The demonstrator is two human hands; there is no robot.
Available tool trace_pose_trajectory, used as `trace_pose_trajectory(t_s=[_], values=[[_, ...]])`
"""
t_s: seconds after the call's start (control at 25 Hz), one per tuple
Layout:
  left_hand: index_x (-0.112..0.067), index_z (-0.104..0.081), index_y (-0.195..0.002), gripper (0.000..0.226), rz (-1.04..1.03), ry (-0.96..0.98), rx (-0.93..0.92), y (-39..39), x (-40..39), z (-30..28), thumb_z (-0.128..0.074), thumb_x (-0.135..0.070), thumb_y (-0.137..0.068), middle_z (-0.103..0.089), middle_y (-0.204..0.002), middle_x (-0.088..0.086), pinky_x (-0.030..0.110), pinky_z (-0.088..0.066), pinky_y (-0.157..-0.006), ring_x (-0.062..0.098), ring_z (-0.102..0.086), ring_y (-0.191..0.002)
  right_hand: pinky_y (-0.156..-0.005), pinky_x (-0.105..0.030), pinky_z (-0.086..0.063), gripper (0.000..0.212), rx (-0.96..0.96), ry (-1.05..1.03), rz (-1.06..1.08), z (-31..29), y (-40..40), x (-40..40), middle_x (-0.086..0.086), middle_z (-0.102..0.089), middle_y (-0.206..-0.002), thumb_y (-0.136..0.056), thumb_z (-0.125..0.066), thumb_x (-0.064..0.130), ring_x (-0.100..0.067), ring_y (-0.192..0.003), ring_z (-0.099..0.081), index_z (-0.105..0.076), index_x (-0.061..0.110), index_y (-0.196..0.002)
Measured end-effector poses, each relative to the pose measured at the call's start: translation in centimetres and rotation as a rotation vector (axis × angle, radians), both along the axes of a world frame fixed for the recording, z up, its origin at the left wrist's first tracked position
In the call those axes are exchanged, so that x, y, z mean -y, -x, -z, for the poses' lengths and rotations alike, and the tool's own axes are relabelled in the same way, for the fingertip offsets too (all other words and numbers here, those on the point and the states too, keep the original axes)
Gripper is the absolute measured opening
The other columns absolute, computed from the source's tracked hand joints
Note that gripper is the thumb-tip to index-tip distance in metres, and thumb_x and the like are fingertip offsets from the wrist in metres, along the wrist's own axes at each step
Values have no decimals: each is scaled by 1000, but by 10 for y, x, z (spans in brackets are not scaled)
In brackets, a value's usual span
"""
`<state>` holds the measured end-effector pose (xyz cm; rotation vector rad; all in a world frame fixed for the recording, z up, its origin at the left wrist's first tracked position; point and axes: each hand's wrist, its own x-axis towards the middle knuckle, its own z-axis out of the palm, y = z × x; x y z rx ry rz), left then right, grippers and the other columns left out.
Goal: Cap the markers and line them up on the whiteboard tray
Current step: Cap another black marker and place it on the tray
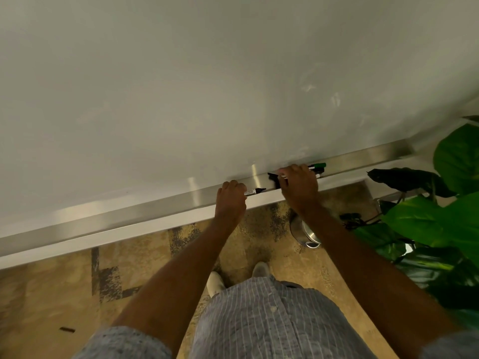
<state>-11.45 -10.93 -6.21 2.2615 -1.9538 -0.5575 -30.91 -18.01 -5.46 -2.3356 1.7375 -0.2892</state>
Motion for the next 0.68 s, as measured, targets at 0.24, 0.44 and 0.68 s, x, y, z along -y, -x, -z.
trace_pose_trajectory(t_s=[0.24, 0.44, 0.68], values=[[-16, -67, -101, 19, -16, -19, 5, -4, -2, -6, -58, -3, -90, -69, -101, 3, 35, -47, -81, 23, -61, -97, -93, -42, -47, 29, -68, -112, 61, 9, -23, -1, -10, -65, -117, -96, -59, 32, -28, -111, -56, -69, 15, -118], [-20, -66, -102, 25, -49, 4, 12, -17, -9, -11, -60, -1, -87, -71, -98, -2, 32, -36, -79, 22, -62, -97, -82, -32, -47, 20, 150, -154, 36, 1, -29, -6, -2, -65, -107, -91, -66, 32, -21, -101, -58, -66, 20, -107], [-24, -64, -110, 36, -103, 18, -36, -39, -17, -23, -60, 0, -84, -69, -104, -4, 36, -42, -82, 21, -60, -100, -78, -20, -56, 22, 757, -461, 199, -6, -45, -35, 0, -73, -104, -91, -69, 19, -17, -97, -69, -71, 14, -112]])
